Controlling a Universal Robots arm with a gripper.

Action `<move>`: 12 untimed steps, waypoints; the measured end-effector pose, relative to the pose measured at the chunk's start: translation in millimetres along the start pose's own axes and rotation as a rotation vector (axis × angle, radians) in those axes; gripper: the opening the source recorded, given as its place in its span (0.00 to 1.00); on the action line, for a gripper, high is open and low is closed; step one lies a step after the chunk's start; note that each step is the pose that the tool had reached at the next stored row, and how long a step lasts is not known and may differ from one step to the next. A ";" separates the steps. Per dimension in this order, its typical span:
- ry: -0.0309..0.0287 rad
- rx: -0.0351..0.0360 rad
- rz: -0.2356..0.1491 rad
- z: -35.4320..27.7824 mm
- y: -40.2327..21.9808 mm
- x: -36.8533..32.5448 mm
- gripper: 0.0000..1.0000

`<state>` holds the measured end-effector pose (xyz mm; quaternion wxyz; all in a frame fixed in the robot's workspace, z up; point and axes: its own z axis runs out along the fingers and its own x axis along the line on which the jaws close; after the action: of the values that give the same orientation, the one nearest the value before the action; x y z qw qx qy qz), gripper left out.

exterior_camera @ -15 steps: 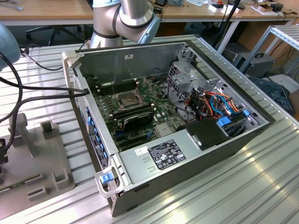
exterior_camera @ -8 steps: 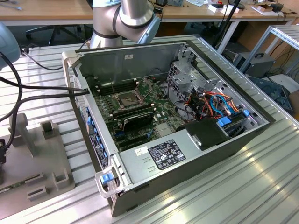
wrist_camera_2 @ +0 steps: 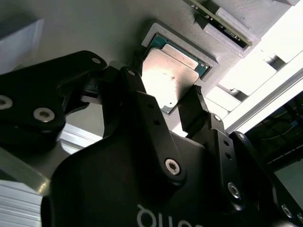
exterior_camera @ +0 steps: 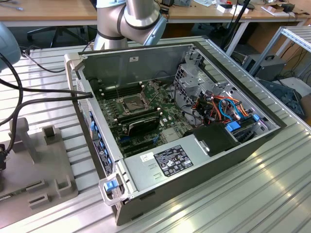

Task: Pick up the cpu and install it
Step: 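Pick up the cpu and move it towards the insertion slot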

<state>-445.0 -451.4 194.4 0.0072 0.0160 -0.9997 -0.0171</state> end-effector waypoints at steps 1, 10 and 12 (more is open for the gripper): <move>0.0000 0.0001 0.000 -0.2 0.0 0.0 0.55; 0.0001 0.0001 0.000 -5.5 0.2 0.1 0.55; 0.0000 0.0000 0.000 -8.0 0.3 0.1 0.55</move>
<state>-445.0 -451.4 202.4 0.0072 0.0160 -0.9997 -0.0171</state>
